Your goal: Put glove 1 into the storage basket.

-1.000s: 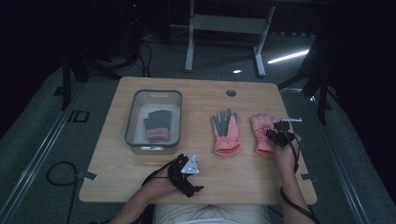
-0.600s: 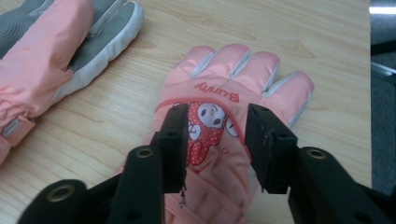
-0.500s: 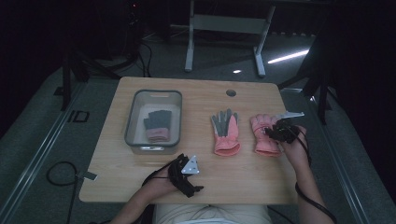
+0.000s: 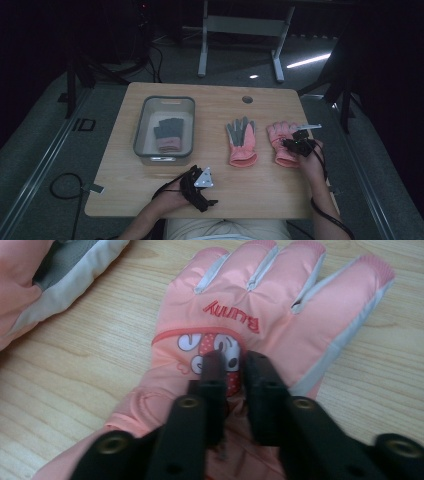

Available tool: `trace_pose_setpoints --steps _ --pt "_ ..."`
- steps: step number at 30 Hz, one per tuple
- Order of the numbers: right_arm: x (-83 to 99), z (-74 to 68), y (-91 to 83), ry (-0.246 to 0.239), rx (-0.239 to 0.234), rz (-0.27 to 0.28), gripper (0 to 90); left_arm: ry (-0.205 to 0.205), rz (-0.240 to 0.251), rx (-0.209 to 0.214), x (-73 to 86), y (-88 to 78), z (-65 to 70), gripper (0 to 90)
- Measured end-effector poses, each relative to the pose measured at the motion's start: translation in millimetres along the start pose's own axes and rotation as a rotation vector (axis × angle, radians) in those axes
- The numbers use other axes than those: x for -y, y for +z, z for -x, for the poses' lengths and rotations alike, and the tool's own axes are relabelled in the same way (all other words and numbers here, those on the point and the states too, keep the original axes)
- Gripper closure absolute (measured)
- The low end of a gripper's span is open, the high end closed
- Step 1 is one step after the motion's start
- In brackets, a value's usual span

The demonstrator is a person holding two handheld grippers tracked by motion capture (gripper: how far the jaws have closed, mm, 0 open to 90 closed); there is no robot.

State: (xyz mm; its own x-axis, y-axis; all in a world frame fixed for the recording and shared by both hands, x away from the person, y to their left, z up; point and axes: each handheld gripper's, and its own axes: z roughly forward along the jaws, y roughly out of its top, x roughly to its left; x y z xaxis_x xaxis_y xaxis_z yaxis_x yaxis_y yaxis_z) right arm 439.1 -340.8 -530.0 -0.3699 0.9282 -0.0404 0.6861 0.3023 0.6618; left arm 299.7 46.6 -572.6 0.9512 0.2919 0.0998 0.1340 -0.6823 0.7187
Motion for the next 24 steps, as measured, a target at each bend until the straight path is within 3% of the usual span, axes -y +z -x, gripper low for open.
trace_pose_setpoints --steps 4,11,17,24 --pt "-4.3 -5.2 -8.2 0.046 0.037 0.027 86.9 -0.003 0.007 0.004 0.2 -0.9 -0.9 4.6" --pt "-24.6 -19.4 -30.5 0.054 0.052 0.063 87.3 0.001 0.015 0.001 1.0 -1.2 -0.6 4.5" --pt "-48.2 -40.4 -53.0 0.003 0.054 0.129 87.3 -0.003 0.014 0.005 1.1 -1.0 -2.2 4.6" --pt "-72.6 -69.0 -69.3 0.007 0.038 0.172 87.4 -0.005 0.013 0.011 0.7 -1.6 -2.1 4.6"
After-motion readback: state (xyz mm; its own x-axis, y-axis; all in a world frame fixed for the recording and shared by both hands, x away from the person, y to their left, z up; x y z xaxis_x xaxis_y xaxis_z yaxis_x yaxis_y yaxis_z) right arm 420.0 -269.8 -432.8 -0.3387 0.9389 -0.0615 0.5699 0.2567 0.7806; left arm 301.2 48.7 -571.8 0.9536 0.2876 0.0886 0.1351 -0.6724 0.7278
